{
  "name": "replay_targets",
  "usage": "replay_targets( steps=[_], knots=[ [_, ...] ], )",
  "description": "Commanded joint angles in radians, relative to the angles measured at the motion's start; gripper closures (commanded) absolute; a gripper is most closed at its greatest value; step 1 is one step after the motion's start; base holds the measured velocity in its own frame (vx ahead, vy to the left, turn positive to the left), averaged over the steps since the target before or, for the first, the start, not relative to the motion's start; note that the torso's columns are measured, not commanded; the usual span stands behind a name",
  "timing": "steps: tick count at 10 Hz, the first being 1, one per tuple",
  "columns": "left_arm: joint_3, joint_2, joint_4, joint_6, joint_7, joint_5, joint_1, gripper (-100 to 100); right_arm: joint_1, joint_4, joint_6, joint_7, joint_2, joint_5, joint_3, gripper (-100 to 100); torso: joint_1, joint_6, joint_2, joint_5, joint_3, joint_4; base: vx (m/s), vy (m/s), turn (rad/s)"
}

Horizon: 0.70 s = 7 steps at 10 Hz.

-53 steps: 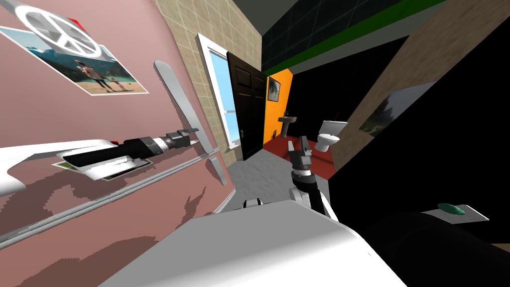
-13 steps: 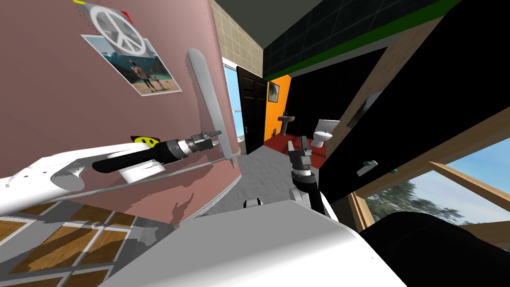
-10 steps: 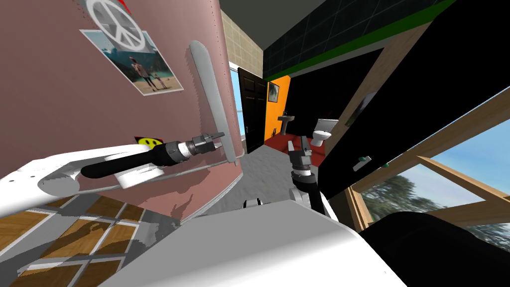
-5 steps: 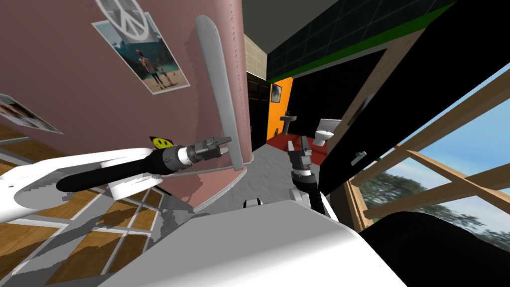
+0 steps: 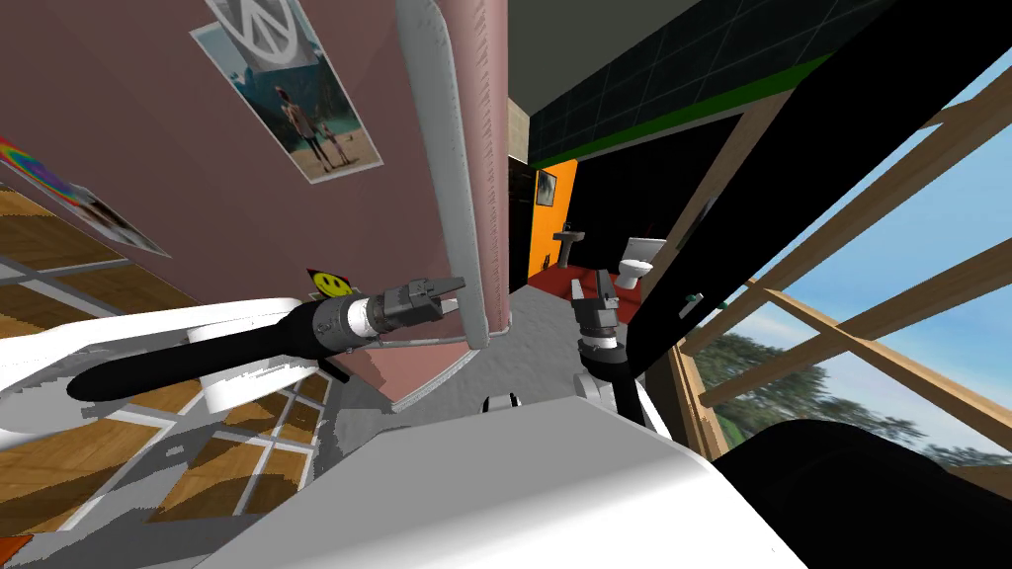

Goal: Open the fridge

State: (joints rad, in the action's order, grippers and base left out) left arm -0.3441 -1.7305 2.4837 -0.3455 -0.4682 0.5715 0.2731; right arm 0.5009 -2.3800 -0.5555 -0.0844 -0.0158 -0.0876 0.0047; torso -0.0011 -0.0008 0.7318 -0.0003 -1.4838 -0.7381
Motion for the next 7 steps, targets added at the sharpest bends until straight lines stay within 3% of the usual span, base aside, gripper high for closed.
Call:
replay_targets(
  steps=[1,4,7],
  knots=[
    [-0.004,-0.015,0.024,-0.037,-0.004,-0.007,-0.001,100,0.0,0.0,0.0,0.0,0.0,0.0,0.0,0,0.002,0.002,0.003,0.0,0.004,0.001,-0.154,0.15,-0.15],
    [-0.008,-0.03,0.048,-0.074,-0.008,-0.014,-0.001,100,0.0,0.0,0.0,0.0,0.0,0.0,0.0,0,0.008,-0.001,0.007,0.003,0.008,0.0,-0.161,0.162,-0.107],
    [-0.014,-0.052,0.084,-0.13,-0.014,-0.025,-0.002,100,0.0,0.0,0.0,0.0,0.0,0.0,0.0,0,0.007,-0.001,0.005,0.003,0.005,0.0,-0.224,0.199,-0.134]
  ],
)
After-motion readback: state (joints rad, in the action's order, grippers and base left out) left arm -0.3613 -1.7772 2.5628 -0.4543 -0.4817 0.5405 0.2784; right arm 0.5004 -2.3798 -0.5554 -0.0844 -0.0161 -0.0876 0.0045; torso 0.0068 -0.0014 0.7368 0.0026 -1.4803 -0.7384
